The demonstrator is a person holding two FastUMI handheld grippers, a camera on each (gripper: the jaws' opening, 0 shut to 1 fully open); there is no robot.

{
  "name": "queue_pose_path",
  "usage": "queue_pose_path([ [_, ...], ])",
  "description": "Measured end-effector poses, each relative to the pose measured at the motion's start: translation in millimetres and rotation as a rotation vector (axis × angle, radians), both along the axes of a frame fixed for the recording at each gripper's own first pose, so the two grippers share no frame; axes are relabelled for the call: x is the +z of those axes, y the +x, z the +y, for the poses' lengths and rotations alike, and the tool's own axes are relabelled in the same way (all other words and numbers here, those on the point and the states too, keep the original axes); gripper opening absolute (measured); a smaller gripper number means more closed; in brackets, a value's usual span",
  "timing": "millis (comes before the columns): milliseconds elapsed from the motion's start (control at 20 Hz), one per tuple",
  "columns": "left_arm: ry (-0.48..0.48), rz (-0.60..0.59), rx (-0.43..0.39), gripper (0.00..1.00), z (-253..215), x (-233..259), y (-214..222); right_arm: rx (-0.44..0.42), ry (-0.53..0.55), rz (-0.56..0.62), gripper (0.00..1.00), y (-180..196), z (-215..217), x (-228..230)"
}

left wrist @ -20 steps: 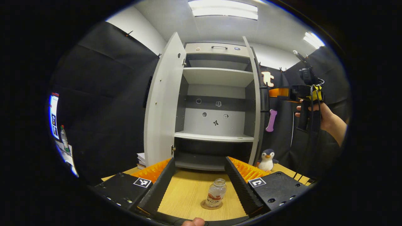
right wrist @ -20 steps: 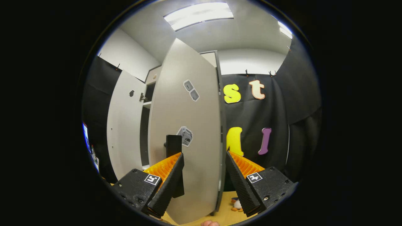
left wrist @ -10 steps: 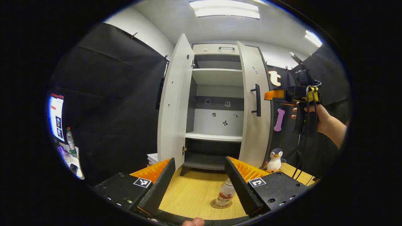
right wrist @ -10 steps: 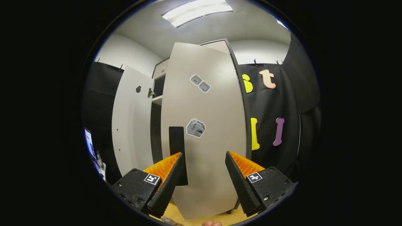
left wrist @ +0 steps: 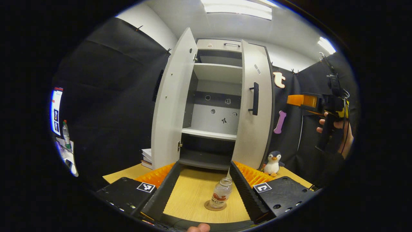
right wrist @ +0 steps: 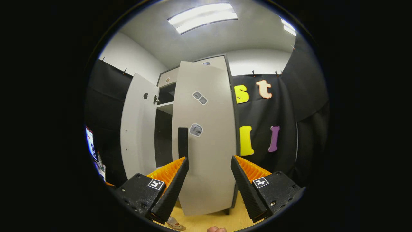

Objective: Grasp the bottle in the cabinet with the left hand and place it on the coaster, then close the right door with the right hand and the left door with the left hand.

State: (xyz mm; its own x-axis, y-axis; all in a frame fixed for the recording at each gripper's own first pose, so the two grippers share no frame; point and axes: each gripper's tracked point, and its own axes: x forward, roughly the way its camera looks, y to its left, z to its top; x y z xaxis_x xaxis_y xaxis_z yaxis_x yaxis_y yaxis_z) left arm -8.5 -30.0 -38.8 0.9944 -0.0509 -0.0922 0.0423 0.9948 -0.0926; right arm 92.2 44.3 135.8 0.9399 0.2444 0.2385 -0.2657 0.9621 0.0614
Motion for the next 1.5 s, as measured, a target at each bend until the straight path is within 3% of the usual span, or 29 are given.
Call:
queue_pose_path([
  [300, 0.04, 0.016, -0.077, 0.95, -22.6, 0.6, 0.2, -0.085, -0.023, 0.047, 0.82, -38.1, -16.4, -67.1],
  [700, -0.009, 0.013, -0.1, 0.95, -25.5, 16.0, 9.2, -0.054, -0.001, 0.147, 0.82, -70.1, -8.5, -137.7],
  [900, -0.01, -0.075, -0.001, 0.95, 30.0, 67.8, 33.4, -0.032, 0.001, 0.185, 0.82, -83.6, -3.1, -145.0],
  [950, -0.01, -0.089, 0.032, 0.99, 47.7, 78.0, 40.7, -0.02, 0.002, 0.191, 0.82, -84.5, -0.9, -144.8],
  [1050, -0.02, -0.111, 0.107, 0.95, 88.5, 95.7, 56.4, -0.021, -0.016, 0.218, 0.83, -83.9, -2.8, -150.2],
  [1150, -0.006, -0.135, 0.174, 0.95, 132.1, 107.9, 74.7, -0.023, -0.021, 0.238, 0.82, -83.6, -6.9, -152.1],
  [1200, 0.018, -0.147, 0.205, 1.0, 155.7, 111.8, 87.5, -0.026, -0.022, 0.247, 0.82, -82.8, -9.2, -153.2],
  [1250, 0.049, -0.143, 0.241, 0.95, 178.6, 111.3, 99.9, -0.032, -0.023, 0.253, 0.82, -82.9, -11.1, -155.5],
  [1350, 0.081, -0.128, 0.299, 0.95, 215.9, 112.7, 122.6, -0.038, -0.027, 0.263, 0.82, -83.1, -14.4, -157.3],
  [1500, 0.043, -0.148, 0.331, 0.95, 254.9, 123.9, 159.9, -0.067, -0.037, 0.268, 0.82, -82.2, -24.9, -157.4],
])
